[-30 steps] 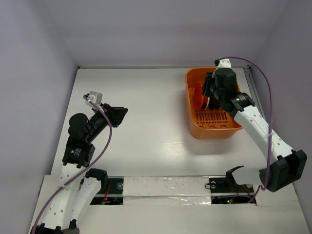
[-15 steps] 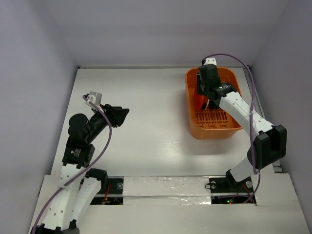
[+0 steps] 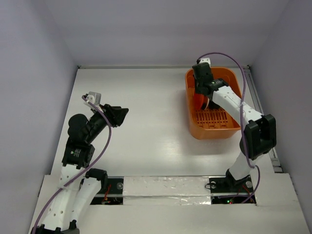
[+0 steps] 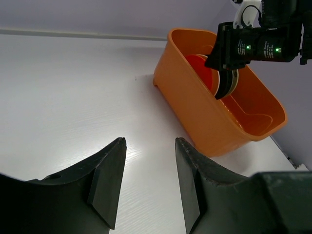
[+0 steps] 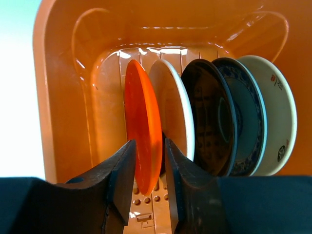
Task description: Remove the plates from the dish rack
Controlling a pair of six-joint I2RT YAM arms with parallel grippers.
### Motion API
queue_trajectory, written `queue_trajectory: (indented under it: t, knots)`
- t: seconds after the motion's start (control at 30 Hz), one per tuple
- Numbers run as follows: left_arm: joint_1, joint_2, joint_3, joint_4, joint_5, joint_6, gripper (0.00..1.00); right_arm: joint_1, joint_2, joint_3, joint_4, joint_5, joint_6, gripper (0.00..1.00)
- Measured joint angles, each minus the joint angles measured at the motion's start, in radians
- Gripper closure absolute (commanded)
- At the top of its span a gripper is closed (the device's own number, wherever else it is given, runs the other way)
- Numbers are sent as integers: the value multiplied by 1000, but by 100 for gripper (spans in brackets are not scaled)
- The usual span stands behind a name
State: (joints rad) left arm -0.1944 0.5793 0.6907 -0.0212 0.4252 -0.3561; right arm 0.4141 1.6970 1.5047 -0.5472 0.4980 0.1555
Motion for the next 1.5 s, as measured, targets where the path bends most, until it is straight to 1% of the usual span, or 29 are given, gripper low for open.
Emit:
queue_trajectory:
  t: [0.13,0.4,0.43,0.47,0.63,0.67,0.8,0.9,0.93,0.97,1.03,1.13,1.17,1.27,1.5]
  knots:
    - [0,0,0,0,-7,0,58,0,26,7,-5,12,-3,65]
    - [-7,-1,0,-1,-14,5,58,0,40,20,-29,42,-8,70]
    - [-7,-1,0,-1,-14,5,58,0,41,23,-30,44,-9,71]
    - [-8,-1,0,-1,-14,6,58,0,43,28,-30,45,-10,74]
    - [-8,-3,0,-2,-15,8,58,0,63,47,-31,47,-17,75]
    - [-8,-6,0,-3,-16,8,58,0,68,50,-33,48,-18,77]
    - [-16,-12,0,-6,-18,10,58,0,86,52,-50,48,-21,78]
    - [-18,-19,0,-7,-19,11,58,1,93,61,-64,50,-26,85]
    - [-18,-21,0,-7,-19,11,58,1,95,66,-71,53,-27,85]
    - [-19,-23,0,-7,-19,11,58,2,95,70,-77,59,-30,88]
    - [-21,-24,0,-7,-20,11,58,3,96,77,-90,72,-40,91]
    - [-25,-27,0,-7,-21,11,58,7,97,93,-111,85,-50,92]
    - [-26,-27,0,-7,-21,11,58,12,98,101,-117,91,-55,95]
    - [-27,-29,0,-7,-22,11,58,25,99,127,-130,100,-60,98]
    - [-35,-39,0,-14,-34,11,58,59,105,170,-151,138,-75,100]
